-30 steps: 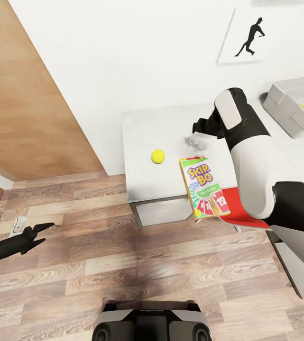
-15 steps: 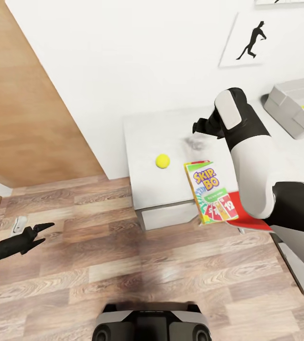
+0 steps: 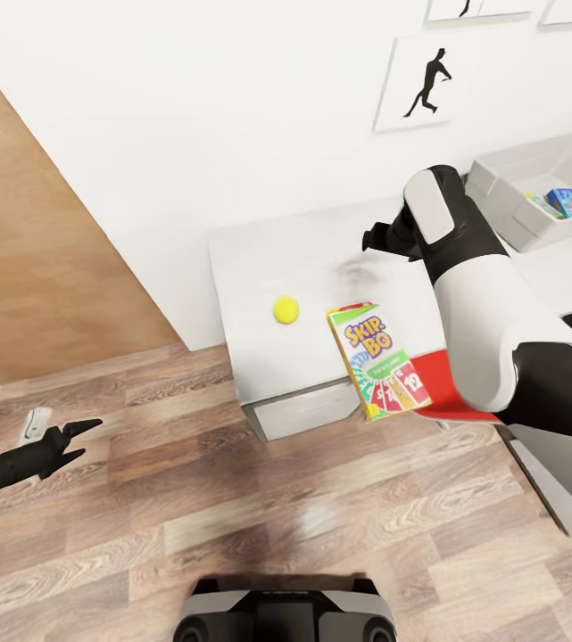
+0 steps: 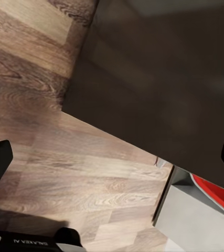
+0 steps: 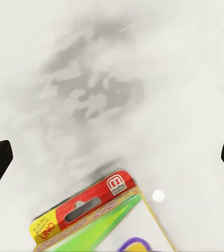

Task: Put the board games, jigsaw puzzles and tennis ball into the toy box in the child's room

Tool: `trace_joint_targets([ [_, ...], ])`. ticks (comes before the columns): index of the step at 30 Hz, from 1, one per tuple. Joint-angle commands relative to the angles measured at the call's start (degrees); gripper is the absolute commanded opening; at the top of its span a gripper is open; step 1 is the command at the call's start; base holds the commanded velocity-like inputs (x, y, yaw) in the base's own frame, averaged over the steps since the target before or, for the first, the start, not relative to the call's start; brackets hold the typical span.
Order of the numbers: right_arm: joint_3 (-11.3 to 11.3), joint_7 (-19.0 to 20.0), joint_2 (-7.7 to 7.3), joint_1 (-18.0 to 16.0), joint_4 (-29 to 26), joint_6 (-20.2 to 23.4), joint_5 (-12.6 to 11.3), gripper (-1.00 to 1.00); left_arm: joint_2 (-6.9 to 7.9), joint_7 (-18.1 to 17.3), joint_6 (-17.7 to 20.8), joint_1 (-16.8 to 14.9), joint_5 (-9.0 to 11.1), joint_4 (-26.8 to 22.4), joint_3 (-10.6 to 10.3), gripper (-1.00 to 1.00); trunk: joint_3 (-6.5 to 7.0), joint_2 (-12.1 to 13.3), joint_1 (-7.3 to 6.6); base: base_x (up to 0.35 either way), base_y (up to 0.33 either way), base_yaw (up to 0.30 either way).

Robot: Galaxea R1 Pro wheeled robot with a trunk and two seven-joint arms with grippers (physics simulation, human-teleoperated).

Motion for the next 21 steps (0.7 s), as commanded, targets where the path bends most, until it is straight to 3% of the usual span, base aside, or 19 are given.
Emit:
trace_joint_targets([
  [1, -0.21, -0.59, 0.08, -0.03, -0.02, 0.00, -0.55, 1.00, 0.00, -0.27, 0.25, -0.02, -0.19, 0.00, 0.13, 1.00, 0.02, -0.06, 0.03, 0.001, 0.004, -0.162],
  [21, -0.07, -0.59, 0.39, 0.02, -0.02, -0.22, -0.61, 1.00, 0.00, -0.29, 0.25, -0.02, -0.19, 0.00, 0.14, 1.00, 1.83, -0.06, 0.03, 0.000, 0.001, -0.031],
])
